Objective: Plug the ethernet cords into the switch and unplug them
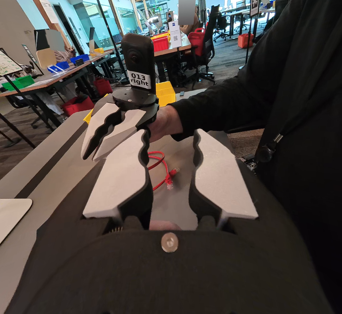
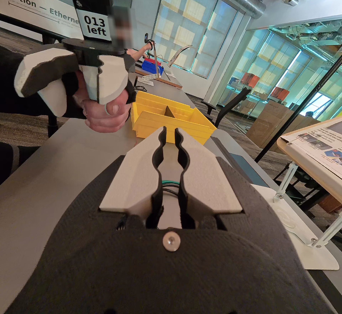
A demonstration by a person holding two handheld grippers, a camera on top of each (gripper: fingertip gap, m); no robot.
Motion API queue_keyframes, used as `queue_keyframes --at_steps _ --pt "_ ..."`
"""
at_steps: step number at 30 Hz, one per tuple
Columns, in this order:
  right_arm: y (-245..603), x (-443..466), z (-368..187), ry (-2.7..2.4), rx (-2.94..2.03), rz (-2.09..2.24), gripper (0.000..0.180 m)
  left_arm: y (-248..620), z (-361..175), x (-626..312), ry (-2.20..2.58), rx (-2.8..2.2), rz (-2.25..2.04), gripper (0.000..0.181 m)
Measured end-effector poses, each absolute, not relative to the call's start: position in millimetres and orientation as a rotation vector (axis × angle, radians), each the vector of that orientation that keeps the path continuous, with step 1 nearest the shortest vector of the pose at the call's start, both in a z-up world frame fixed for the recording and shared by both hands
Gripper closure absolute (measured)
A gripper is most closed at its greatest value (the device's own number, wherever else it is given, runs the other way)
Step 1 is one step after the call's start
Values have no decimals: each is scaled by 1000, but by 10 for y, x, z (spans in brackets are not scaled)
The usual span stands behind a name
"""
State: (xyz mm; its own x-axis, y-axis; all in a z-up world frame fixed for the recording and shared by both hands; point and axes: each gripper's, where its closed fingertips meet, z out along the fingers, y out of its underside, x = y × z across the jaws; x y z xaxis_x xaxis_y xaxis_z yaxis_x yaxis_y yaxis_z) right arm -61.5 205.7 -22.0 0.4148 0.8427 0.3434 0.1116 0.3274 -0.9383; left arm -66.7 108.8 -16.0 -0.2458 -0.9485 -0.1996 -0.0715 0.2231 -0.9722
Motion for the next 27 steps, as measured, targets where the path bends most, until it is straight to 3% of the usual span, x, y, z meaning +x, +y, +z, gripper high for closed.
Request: queue_keyframes --at_steps 5,11,15,21,23,27 --pt "2071 -610 -227 -1051 -1160 606 172 1097 -127 -648 1514 -1026 -1224 111" --pt "2101 -617 -204 -1022 -1170 596 164 1182 197 -763 1251 -1028 -1601 78" --pt "2099 -654 -193 -1014 -1174 592 162 1352 467 -999 1012 -952 -1886 76" --pt "2084 -721 -141 -972 -1172 630 157 1413 398 -1032 1022 -976 -1870 75" --pt "2129 -703 -39 -883 -1172 642 134 1396 288 -956 1104 -1006 -1743 89" --pt "2114 -706 168 -744 -1157 756 107 1440 -45 -752 1305 -1093 -1323 104"
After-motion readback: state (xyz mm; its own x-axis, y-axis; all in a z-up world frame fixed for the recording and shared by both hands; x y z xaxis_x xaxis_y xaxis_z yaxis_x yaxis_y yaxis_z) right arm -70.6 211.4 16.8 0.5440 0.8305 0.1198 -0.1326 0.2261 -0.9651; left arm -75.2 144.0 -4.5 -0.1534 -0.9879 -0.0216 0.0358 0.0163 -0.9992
